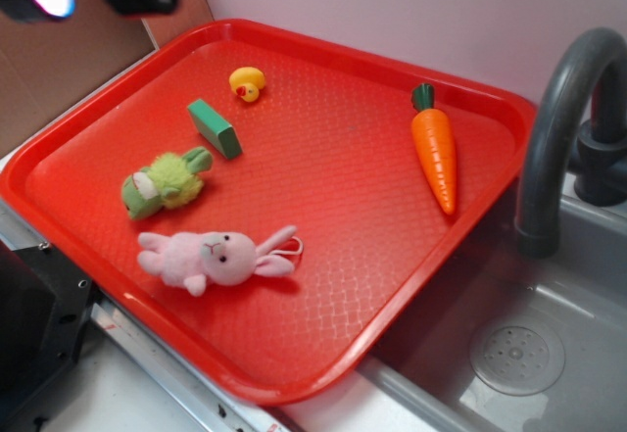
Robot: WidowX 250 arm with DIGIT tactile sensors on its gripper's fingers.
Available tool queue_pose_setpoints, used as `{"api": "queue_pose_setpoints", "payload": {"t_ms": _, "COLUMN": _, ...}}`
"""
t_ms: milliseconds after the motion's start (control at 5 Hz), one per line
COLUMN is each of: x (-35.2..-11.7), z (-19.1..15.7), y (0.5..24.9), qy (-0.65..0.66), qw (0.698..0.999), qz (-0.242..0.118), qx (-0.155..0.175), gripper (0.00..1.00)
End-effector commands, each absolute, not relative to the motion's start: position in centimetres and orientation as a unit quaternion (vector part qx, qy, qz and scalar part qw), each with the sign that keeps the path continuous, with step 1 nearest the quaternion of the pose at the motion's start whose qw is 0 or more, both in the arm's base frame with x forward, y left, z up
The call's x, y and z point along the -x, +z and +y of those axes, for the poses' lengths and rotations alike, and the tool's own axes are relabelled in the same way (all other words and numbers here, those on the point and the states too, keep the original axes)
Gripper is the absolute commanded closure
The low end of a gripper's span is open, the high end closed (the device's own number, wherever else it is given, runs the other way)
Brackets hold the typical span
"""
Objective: Grab the carrot.
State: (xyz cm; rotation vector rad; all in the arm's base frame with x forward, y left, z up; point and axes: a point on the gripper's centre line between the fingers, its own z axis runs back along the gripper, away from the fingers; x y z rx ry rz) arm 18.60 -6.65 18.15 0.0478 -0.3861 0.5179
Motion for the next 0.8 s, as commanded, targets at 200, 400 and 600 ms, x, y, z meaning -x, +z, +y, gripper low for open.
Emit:
{"api": "queue_pose_setpoints", "payload": {"t_ms": 200, "x": -27.5, "z": -8.9, "y": 15.8, "qy": 0.413, "qw": 0.860, "qz": -0.300, "qx": 0.024, "gripper": 0.00}}
{"api": "queue_pose_setpoints", "payload": {"t_ms": 400, "x": -29.9, "z": -10.1, "y": 14.0, "qy": 0.424, "qw": 0.863, "qz": -0.274, "qx": 0.025, "gripper": 0.00}}
{"api": "queue_pose_setpoints", "payload": {"t_ms": 600, "x": -31.7, "z": -11.6, "y": 11.8, "qy": 0.421, "qw": 0.872, "qz": -0.248, "qx": 0.027, "gripper": 0.00}}
